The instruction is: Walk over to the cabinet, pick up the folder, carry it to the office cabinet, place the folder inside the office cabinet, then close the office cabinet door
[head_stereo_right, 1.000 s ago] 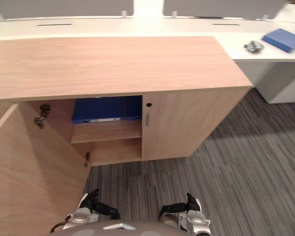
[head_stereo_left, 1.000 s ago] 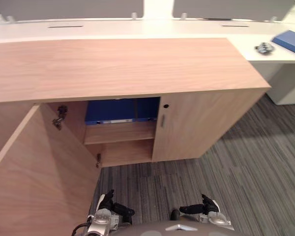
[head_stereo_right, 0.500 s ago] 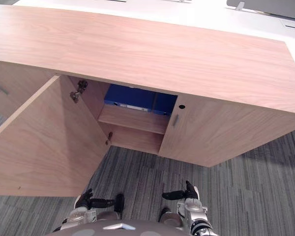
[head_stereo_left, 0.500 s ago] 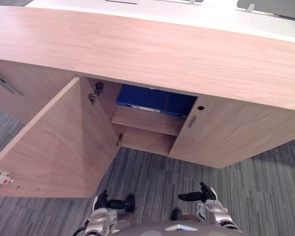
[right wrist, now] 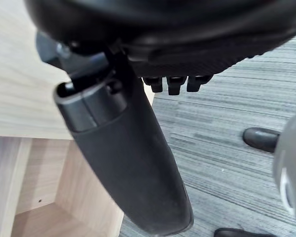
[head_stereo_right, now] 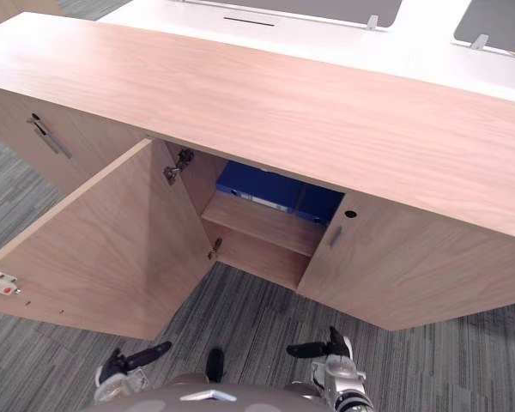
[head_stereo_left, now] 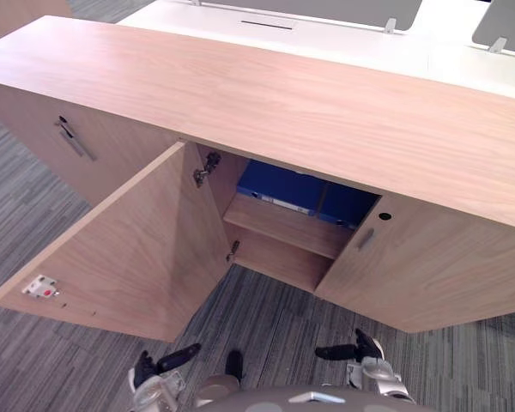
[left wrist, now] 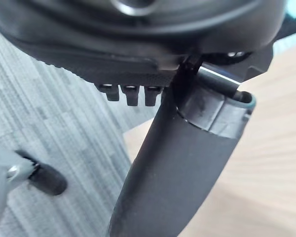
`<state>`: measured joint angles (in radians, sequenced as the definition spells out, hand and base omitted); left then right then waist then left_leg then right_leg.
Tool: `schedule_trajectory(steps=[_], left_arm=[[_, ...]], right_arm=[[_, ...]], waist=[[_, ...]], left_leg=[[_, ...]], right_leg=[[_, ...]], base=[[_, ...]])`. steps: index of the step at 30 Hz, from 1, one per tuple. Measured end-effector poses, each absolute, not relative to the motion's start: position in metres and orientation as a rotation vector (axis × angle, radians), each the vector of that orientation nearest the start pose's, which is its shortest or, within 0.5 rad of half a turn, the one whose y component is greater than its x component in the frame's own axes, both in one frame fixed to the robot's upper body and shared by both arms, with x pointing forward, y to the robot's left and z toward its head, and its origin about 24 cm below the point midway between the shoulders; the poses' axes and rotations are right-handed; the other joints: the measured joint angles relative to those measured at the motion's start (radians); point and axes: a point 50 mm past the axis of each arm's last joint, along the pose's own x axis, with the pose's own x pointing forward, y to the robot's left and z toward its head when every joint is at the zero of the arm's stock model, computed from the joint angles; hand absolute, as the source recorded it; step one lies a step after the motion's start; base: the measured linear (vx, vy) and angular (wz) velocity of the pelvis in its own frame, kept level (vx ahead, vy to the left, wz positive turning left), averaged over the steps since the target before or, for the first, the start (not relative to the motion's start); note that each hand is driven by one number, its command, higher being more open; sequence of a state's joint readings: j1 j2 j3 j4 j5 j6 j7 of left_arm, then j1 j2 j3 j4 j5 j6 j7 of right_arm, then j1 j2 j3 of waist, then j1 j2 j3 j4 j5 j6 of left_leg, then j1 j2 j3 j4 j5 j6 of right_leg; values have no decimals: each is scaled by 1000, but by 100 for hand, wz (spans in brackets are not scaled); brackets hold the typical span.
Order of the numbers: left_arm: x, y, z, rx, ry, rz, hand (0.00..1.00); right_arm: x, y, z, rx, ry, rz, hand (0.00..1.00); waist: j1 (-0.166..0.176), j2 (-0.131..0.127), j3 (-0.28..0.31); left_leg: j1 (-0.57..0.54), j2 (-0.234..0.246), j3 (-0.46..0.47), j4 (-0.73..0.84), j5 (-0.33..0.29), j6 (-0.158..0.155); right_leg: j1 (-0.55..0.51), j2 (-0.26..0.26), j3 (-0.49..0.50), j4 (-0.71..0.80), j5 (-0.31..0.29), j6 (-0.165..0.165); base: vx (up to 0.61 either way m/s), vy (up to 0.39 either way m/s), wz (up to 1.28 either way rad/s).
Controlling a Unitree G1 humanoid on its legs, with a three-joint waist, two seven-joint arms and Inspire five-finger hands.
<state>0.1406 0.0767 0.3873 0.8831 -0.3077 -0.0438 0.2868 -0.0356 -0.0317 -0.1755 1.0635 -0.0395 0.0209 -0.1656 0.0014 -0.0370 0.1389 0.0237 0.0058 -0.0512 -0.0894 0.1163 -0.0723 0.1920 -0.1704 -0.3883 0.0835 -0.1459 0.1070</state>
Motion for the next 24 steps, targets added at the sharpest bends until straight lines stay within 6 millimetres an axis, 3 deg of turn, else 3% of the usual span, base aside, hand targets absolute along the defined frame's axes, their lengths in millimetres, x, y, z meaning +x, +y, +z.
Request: schedule_trajectory(steps=[5, 11, 17, 24], left_arm=[[95, 273, -125, -233, 797, 966, 100], [112, 299, -94, -225, 601, 1069, 100], [109, 332, -59, -187, 410, 1203, 100], [121, 329, -46, -157, 343, 1151, 100]], right_arm=[[141, -189, -150, -67, 1030, -295, 100], [130, -185, -154, -93, 1062, -271, 100], [115, -189, -158, -108, 1105, -282, 100], [120, -188, -157, -130, 1088, -258, 100]], waist=[[20, 1, 1], [23, 5, 14], [25, 0, 14], [45, -9, 8]], left_leg=[[7, 7, -18, -6, 9, 3], [6, 9, -40, -7, 8, 13], [-7, 6, -37, -7, 9, 14], [-8, -12, -37, -5, 11, 13]], right_leg=[[17, 11, -2, 1, 0, -6], [22, 19, 4, -3, -19, -17], [24, 27, 32, -21, -27, -8], [39, 17, 41, -30, -17, -2]], base=[[-46, -7, 12], [-144, 24, 10], [-44, 16, 10], [97, 3, 6]])
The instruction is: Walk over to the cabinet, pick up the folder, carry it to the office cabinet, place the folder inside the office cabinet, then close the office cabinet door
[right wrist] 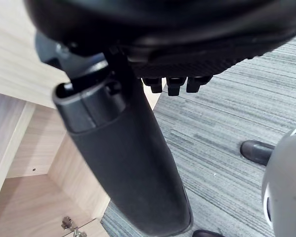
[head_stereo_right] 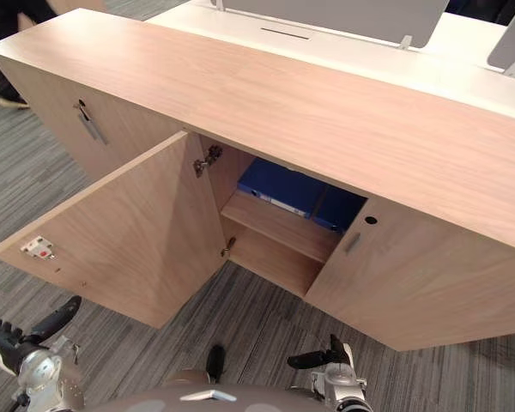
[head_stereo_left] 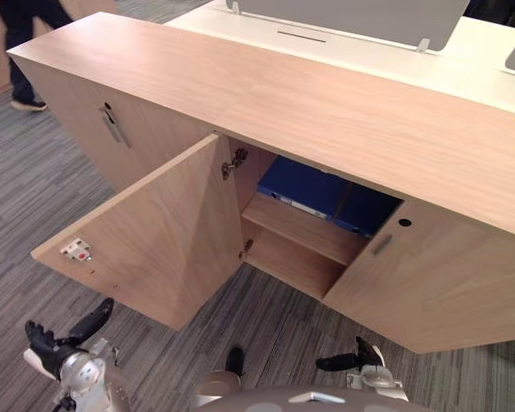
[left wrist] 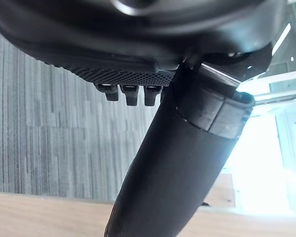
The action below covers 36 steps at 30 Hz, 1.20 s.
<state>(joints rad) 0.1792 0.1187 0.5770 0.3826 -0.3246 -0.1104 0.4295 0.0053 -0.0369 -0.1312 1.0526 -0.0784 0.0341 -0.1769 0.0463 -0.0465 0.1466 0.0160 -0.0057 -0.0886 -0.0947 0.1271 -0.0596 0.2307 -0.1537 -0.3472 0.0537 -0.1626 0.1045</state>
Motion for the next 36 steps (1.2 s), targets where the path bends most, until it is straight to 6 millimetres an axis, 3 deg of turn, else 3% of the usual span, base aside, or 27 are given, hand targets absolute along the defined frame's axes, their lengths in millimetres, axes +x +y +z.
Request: schedule_trajectory(steps=[3, 4, 5, 7, 11, 18, 21, 25, 36], left_arm=[[134, 325, -38, -107, 314, 1056, 100], [133, 335, -32, -63, 307, 1032, 100], [129, 361, -16, -24, 255, 1025, 100], [135, 379, -3, 49, 243, 987, 100], [169, 369, 7, 73, 196, 901, 100], [158, 372, 19, 92, 147, 879, 100], [149, 353, 18, 19, 75, 870, 100], [147, 312, 0, -72, 107, 798, 100], [123, 276, -17, -81, 213, 641, 100]], right_arm=[[126, -187, -155, -141, 1074, -240, 100], [128, -186, -154, -145, 1067, -228, 100], [133, -183, -153, -145, 1052, -189, 100], [134, -183, -152, -142, 1046, -185, 100], [133, -187, -152, -180, 1046, -164, 100], [107, -197, -158, -167, 1116, -202, 100], [102, -200, -159, -156, 1125, -219, 100], [104, -196, -159, -142, 1116, -205, 100], [106, -194, -157, -134, 1097, -201, 100]], waist=[[4, 3, 1], [4, 5, 3], [2, -5, -1], [4, 0, 2], [6, 22, 7], [4, 27, 4], [8, 23, -1], [18, 21, -3], [32, 36, -6]], left_leg=[[3, 5, 2, 4, 0, 0], [6, 8, 6, 4, 0, 0], [15, 21, 22, 4, -5, -7], [22, 38, 33, 3, -7, -10], [24, 45, 40, -1, -7, -9], [20, 48, 49, -1, -6, -9], [16, 42, 46, -1, -4, -10], [15, 35, 46, -1, 0, -8], [27, 36, 48, -1, 5, -3]], right_leg=[[3, 1, 13, 3, 5, -8], [3, 4, 25, 2, 7, -12], [2, 13, 37, 1, 10, -16], [0, 23, 51, 2, 17, -25], [-2, 28, 65, 5, 17, -25], [-11, 36, 78, -9, 6, -33], [-12, 31, 75, -10, 4, -29], [-9, 25, 73, -10, 7, -22], [-1, 18, 75, -2, 8, -19]], base=[[69, 10, 2], [40, 6, -23], [11, -6, -26], [-26, -29, -18], [-87, -5, -11], [-89, 2, -5], [13, 8, 5], [40, 18, 2], [-13, 11, 1]])
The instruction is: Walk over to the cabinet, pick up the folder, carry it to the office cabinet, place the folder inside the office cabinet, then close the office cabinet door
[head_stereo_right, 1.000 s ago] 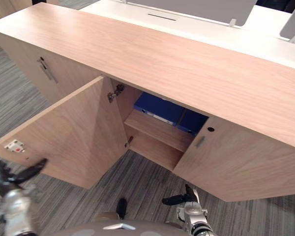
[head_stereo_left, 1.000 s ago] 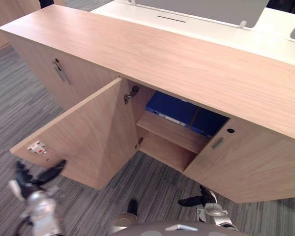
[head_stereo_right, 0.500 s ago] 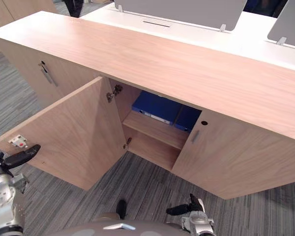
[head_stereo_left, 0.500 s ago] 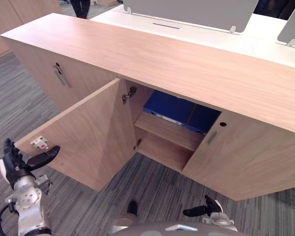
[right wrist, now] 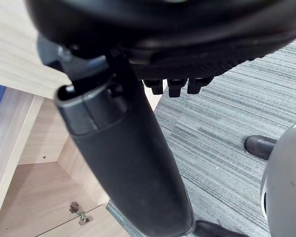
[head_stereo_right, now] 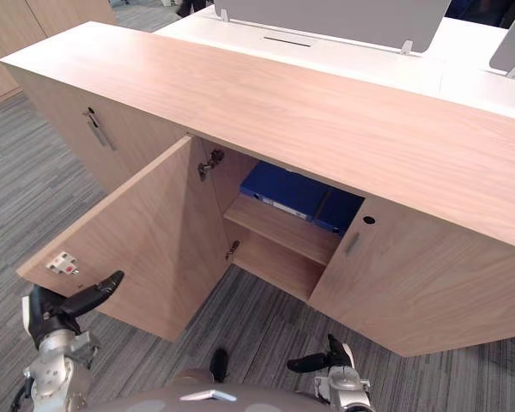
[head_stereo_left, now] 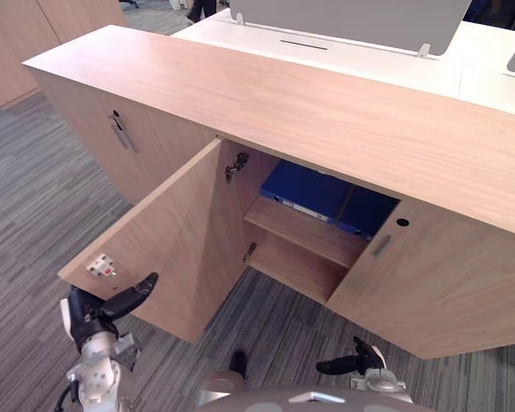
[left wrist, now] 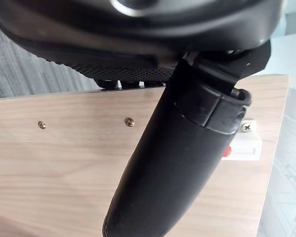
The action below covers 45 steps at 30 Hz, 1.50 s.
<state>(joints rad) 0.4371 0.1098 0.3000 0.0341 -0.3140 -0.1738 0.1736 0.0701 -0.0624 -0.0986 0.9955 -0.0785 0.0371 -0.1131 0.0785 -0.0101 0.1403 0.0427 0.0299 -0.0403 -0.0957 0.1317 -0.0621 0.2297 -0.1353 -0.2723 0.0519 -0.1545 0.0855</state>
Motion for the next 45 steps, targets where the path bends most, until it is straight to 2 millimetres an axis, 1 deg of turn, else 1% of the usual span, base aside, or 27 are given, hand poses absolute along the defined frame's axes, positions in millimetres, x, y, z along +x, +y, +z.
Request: schedule_trajectory(steps=[5, 9, 11, 13, 14, 15, 16, 19, 20, 22, 24, 25, 26, 27, 28, 29, 31, 32, 33, 35, 36, 39, 40, 41, 43, 45], left_arm=[[112, 252, -32, -112, 300, 517, 100], [110, 235, -47, -140, 386, 424, 100], [108, 225, -56, -156, 434, 379, 100], [104, 208, -69, -168, 508, 308, 100], [103, 198, -74, -146, 544, 258, 100], [101, 197, -75, -147, 547, 251, 100], [97, 189, -76, -142, 555, 230, 100], [93, 182, -81, -147, 582, 216, 100], [89, 181, -88, -147, 626, 210, 100], [86, 179, -97, -148, 688, 200, 100], [87, 170, -103, -151, 727, 164, 100], [88, 164, -104, -154, 740, 138, 100], [91, 156, -104, -155, 741, 109, 100], [98, 151, -104, -152, 731, 93, 100], [104, 148, -104, -150, 724, 80, 100], [113, 145, -103, -147, 712, 58, 100], [137, 137, -99, -142, 668, 21, 100], [143, 136, -97, -143, 653, 19, 100], [154, 133, -92, -151, 623, 18, 100], [170, 129, -84, -157, 577, 14, 100], [174, 129, -83, -155, 567, 15, 100], [186, 129, -77, -140, 535, 27, 100], [191, 130, -76, -130, 529, 35, 100], [196, 132, -74, -117, 520, 42, 100], [205, 134, -71, -103, 503, 57, 100], [213, 137, -68, -85, 489, 70, 100]], right_arm=[[104, -193, -158, -130, 1102, -201, 100], [104, -194, -157, -132, 1096, -203, 100], [104, -194, -156, -132, 1086, -205, 100], [107, -194, -155, -135, 1072, -209, 100], [108, -194, -154, -135, 1066, -210, 100], [109, -194, -154, -136, 1063, -211, 100], [108, -195, -153, -140, 1058, -221, 100], [107, -199, -153, -154, 1057, -238, 100], [110, -199, -152, -158, 1050, -242, 100], [114, -199, -150, -161, 1035, -246, 100], [115, -198, -149, -160, 1026, -252, 100], [115, -197, -149, -160, 1028, -254, 100], [117, -196, -149, -158, 1022, -256, 100], [118, -195, -148, -160, 1016, -263, 100], [118, -195, -148, -160, 1015, -264, 100], [119, -195, -148, -159, 1011, -264, 100], [123, -193, -146, -156, 1000, -261, 100], [124, -193, -146, -155, 997, -260, 100], [126, -192, -145, -156, 991, -263, 100], [127, -192, -145, -157, 990, -263, 100], [128, -192, -145, -157, 989, -263, 100], [132, -193, -144, -163, 979, -261, 100], [134, -194, -143, -171, 975, -260, 100], [135, -197, -143, -179, 971, -262, 100], [136, -198, -142, -184, 970, -265, 100], [137, -200, -143, -191, 975, -269, 100]], waist=[[0, 10, 0], [-3, 23, -1], [-9, 26, -2], [-23, 29, -10], [-35, 34, -15], [-36, 36, -16], [-34, 45, -19], [-34, 60, -22], [-37, 69, -27], [-50, 69, -28], [-63, 72, -30], [-70, 67, -29], [-85, 63, -28], [-89, 61, -30], [-93, 61, -30], [-99, 61, -30], [-125, 61, -30], [-136, 61, -30], [-149, 62, -30], [-153, 66, -28], [-156, 67, -27], [-178, 78, -24], [-184, 87, -24], [-185, 95, -21], [-191, 103, -22], [-194, 104, -23]], left_leg=[[4, 0, 6, 0, 7, 8], [4, 2, 24, 0, 7, 9], [3, 3, 34, 0, 6, 10], [-13, 8, 56, 0, 6, 10], [-27, 11, 70, 0, 5, 10], [-29, 12, 74, 0, 5, 11], [-39, 15, 86, 0, 4, 12], [-49, 22, 109, 1, 7, 7], [-52, 33, 135, 1, 4, 2], [-58, 50, 174, 1, -1, -4], [-67, 64, 209, 1, -5, -10], [-68, 70, 230, 2, -9, -13], [-68, 76, 255, 5, -13, -18], [-67, 80, 282, 6, -19, -22], [-66, 84, 291, 6, -21, -24], [-65, 87, 306, 6, -23, -25], [-55, 94, 337, 6, -26, -28], [-53, 95, 342, 6, -27, -30], [-50, 98, 356, 6, -31, -34], [-43, 105, 386, 6, -36, -42], [-41, 107, 392, 6, -37, -43], [-32, 113, 422, 6, -38, -44], [-37, 115, 437, 6, -38, -45], [-40, 118, 449, 6, -38, -45], [-53, 119, 462, 6, -38, -45], [-63, 121, 467, 6, -38, -45]], right_leg=[[-1, -2, 8, 1, 2, 14], [-10, -1, 33, 1, 5, 19], [-18, 0, 52, 2, 6, 20], [-48, 2, 80, 7, 6, 20], [-70, 4, 99, 8, 6, 20], [-76, 5, 103, 9, 6, 20], [-93, 11, 121, 9, 7, 20], [-127, 17, 158, 30, 12, 15], [-147, 25, 187, 34, 15, 10], [-176, 36, 224, 34, 22, 6], [-204, 49, 256, 33, 31, 3], [-218, 53, 272, 34, 36, 0], [-232, 58, 296, 33, 41, -1], [-247, 63, 318, 33, 49, -5], [-252, 65, 328, 33, 51, -6], [-259, 69, 340, 32, 56, -10], [-265, 76, 368, 26, 71, -11], [-264, 77, 371, 22, 73, -12], [-265, 80, 383, 17, 77, -12], [-265, 87, 399, -1, 90, -14], [-265, 88, 406, -4, 92, -14], [-270, 95, 421, -8, 98, -15], [-282, 97, 426, -8, 103, -15], [-294, 100, 437, -10, 111, -15], [-309, 102, 446, -18, 124, -13], [-319, 103, 446, -29, 140, -13]], base=[[-79, 32, -2], [-61, 30, -11], [-30, 22, -16], [-27, 26, -28], [-12, 20, -30], [8, 13, -32], [9, 1, -22], [2, -4, -29], [-8, -6, -48], [-9, -11, -67], [0, -15, -62], [20, -6, -62], [32, 3, -78], [34, 4, -67], [28, 1, -57], [33, -4, -44], [68, -3, -44], [69, 1, -34], [63, 5, -30], [73, 4, -39], [73, -7, -35], [40, -14, -29], [4, -17, -33], [2, -19, -36], [-12, -10, -29], [-47, -4, -16]])
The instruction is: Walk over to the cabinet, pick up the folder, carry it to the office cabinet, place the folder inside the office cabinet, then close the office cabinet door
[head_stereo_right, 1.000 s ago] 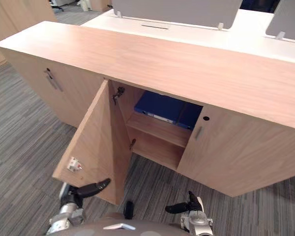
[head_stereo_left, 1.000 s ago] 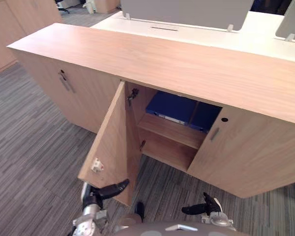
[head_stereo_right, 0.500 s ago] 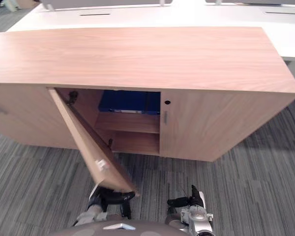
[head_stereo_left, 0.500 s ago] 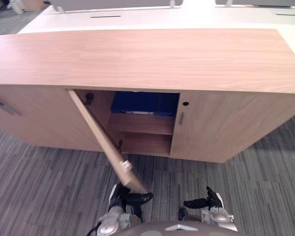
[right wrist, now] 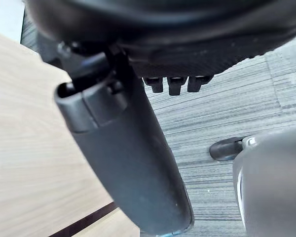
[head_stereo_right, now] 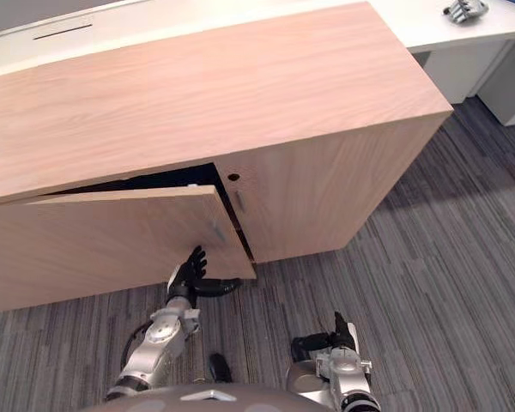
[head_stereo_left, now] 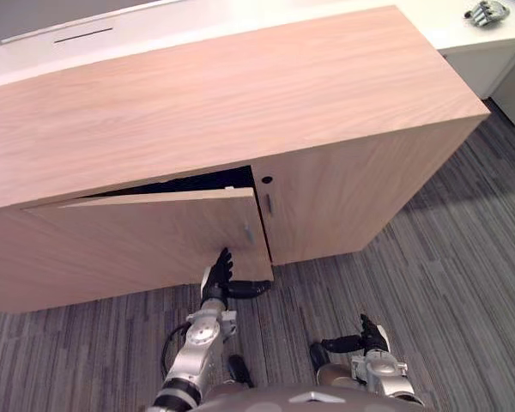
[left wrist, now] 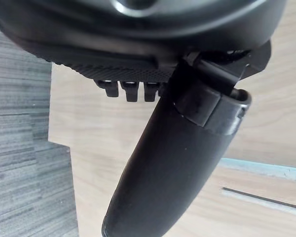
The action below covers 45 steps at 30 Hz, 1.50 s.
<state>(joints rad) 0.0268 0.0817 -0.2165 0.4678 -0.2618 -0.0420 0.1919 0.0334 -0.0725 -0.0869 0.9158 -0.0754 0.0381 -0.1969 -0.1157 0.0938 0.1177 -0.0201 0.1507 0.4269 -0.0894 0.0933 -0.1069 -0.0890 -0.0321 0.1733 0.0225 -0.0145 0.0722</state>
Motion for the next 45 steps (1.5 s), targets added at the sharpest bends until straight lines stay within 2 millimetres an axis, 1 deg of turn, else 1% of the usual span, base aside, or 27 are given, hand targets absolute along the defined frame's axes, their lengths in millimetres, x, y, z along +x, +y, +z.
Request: schedule_trajectory(steps=[4, 9, 12, 15, 18, 19, 23, 24, 27, 29, 30, 33, 34, 35, 36, 37, 38, 41, 45], left_arm=[[227, 140, -60, -40, 446, 68, 100], [235, 145, -54, -11, 416, 76, 100], [236, 146, -53, -14, 406, 79, 100], [234, 148, -54, -18, 410, 81, 100], [223, 149, -60, -26, 429, 70, 100], [217, 149, -64, -31, 447, 63, 100], [195, 151, -77, -41, 514, 47, 100], [186, 151, -83, -43, 541, 41, 100], [173, 154, -94, -25, 604, 30, 100], [158, 161, -110, 0, 691, 36, 100], [153, 163, -114, 14, 717, 38, 100], [124, 180, -138, 59, 886, 80, 100], [117, 183, -142, 60, 919, 94, 100], [104, 189, -150, 74, 990, 117, 100], [96, 194, -155, 61, 1041, 154, 100], [97, 197, -155, 74, 1050, 161, 100], [95, 200, -156, 89, 1059, 166, 100], [95, 202, -156, 129, 1060, 159, 100], [95, 203, -157, 140, 1073, 162, 100]], right_arm=[[137, -201, -142, -193, 973, -279, 100], [137, -201, -143, -188, 974, -283, 100], [135, -202, -144, -181, 984, -291, 100], [133, -201, -146, -174, 1006, -292, 100], [131, -200, -148, -154, 1024, -299, 100], [130, -200, -149, -154, 1029, -298, 100], [128, -201, -150, -147, 1041, -307, 100], [126, -202, -150, -137, 1048, -318, 100], [124, -203, -151, -126, 1059, -329, 100], [121, -202, -152, -124, 1073, -325, 100], [120, -201, -153, -122, 1079, -323, 100], [115, -200, -156, -116, 1103, -316, 100], [115, -199, -156, -114, 1108, -315, 100], [114, -198, -157, -105, 1115, -314, 100], [112, -198, -158, -94, 1121, -320, 100], [111, -199, -158, -83, 1129, -332, 100], [108, -198, -160, -71, 1144, -338, 100], [108, -197, -160, -55, 1146, -338, 100], [107, -196, -161, -38, 1148, -345, 100]], waist=[[-5, -4, 2], [-5, -7, 4], [-5, -13, 4], [-4, -23, 1], [-2, -34, -2], [0, -37, -4], [8, -39, -5], [18, -39, -5], [29, -40, -6], [35, -47, -14], [38, -50, -16], [54, -65, -30], [54, -68, -32], [54, -73, -33], [53, -77, -36], [53, -80, -36], [60, -83, -38], [59, -84, -39], [59, -88, -39]], left_leg=[[-4, -2, 1, 0, 0, 1], [-8, -4, -3, -1, 7, 9], [-10, -5, -17, -1, 10, 12], [-7, -6, -38, -1, 12, 12], [1, -8, -58, -1, 12, 12], [1, -10, -65, -1, 12, 12], [5, -12, -84, -1, 12, 12], [6, -13, -88, -4, 13, 13], [12, -17, -110, -6, 16, 16], [14, -20, -129, -6, 19, 18], [14, -20, -133, -6, 19, 18], [14, -24, -140, -6, 19, 19], [14, -25, -142, -6, 19, 19], [20, -29, -146, -6, 19, 20], [22, -34, -159, -6, 17, 21], [22, -37, -168, -6, 17, 21], [26, -41, -171, -6, 16, 22], [38, -51, -177, -6, 10, 25], [54, -56, -186, -7, 3, 24]], right_leg=[[-3, -5, -2, -23, 27, 0], [-1, -10, -13, -43, 42, 1], [5, -13, -36, -46, 43, 3], [27, -16, -59, -55, 45, 3], [53, -19, -87, -67, 45, 4], [60, -21, -93, -74, 45, 3], [77, -24, -113, -78, 44, 5], [82, -25, -118, -78, 44, 6], [98, -29, -139, -78, 39, 9], [110, -32, -157, -77, 32, 12], [111, -33, -161, -77, 29, 14], [114, -36, -171, -73, 23, 12], [117, -38, -174, -74, 22, 13], [128, -41, -182, -76, 19, 14], [138, -44, -194, -75, 15, 15], [143, -47, -203, -75, 13, 16], [148, -50, -205, -75, 11, 16], [165, -60, -213, -74, 4, 20], [179, -66, -223, -60, -13, 20]], base=[[-94, 9, -6], [-107, 1, 0], [-55, -9, 13], [11, -7, 22], [21, -4, 20], [14, -2, 14], [-2, 4, 16], [-27, 3, 9], [-36, 5, 22], [-59, 11, 25], [-54, 12, 15], [-24, 10, 9], [2, 20, 14], [17, 20, 23], [21, 21, 32], [20, 20, 26], [17, 20, 15], [39, 33, 7], [31, 13, 8]])
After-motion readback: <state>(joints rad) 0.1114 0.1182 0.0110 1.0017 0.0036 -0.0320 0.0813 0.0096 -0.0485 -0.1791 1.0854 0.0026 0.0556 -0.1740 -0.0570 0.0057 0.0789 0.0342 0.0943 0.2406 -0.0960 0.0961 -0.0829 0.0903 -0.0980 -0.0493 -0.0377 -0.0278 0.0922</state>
